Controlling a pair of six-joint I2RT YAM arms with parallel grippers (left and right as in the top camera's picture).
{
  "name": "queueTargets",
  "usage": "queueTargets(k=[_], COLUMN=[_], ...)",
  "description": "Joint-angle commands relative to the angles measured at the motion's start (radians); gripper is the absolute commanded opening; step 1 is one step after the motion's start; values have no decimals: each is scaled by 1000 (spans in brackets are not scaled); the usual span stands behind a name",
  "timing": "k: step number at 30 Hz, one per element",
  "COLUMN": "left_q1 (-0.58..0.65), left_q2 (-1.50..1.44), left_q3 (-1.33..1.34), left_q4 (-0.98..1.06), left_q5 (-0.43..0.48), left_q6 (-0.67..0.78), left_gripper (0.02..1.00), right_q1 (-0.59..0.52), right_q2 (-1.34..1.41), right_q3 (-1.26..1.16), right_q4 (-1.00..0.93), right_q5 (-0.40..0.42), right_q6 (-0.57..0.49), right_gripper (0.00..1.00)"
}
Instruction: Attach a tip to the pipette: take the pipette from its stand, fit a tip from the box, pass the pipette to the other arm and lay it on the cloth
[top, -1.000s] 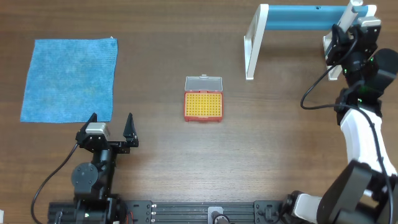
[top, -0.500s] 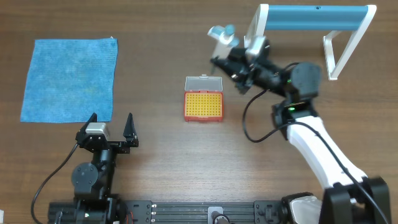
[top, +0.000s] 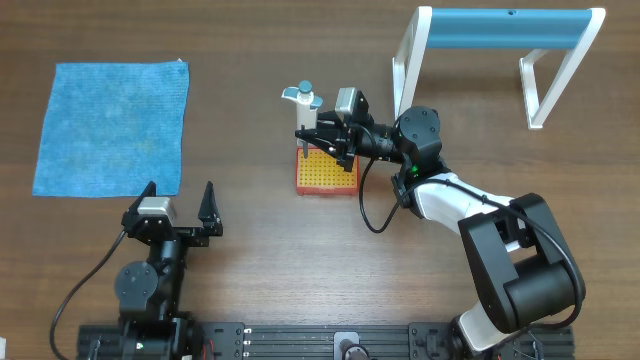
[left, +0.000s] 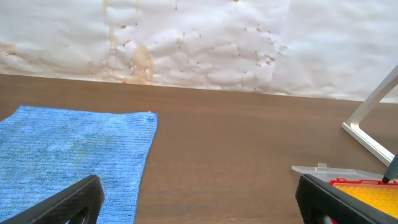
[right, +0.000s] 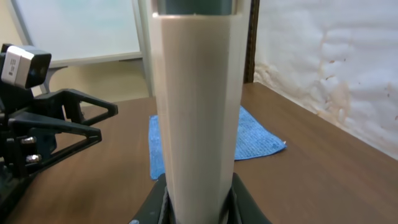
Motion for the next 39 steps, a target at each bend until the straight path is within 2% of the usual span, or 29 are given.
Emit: queueTargets(k=[1,11,34,39], left_q1=[-4,-4,-4,-4], left_q2=[-7,-7,-7,-7], left_q3=[-1,-1,-1,-1], left_q4=[-9,-9,-9,-9], left_q5=[-11,-11,-11,-11], left_q6=[-5,-6,-5,-5], left_gripper=[998,998,998,998], right_q1=[-18,-35,-35,-35], right_q2=[6,12,33,35], right_q3=[-2,-2,-19,-19], right_q4=[-111,-135,-166,-166], right_q5=[-2,23,24,44], right_q6=[-127,-194,-195,-224], right_gripper=[77,75,80,75])
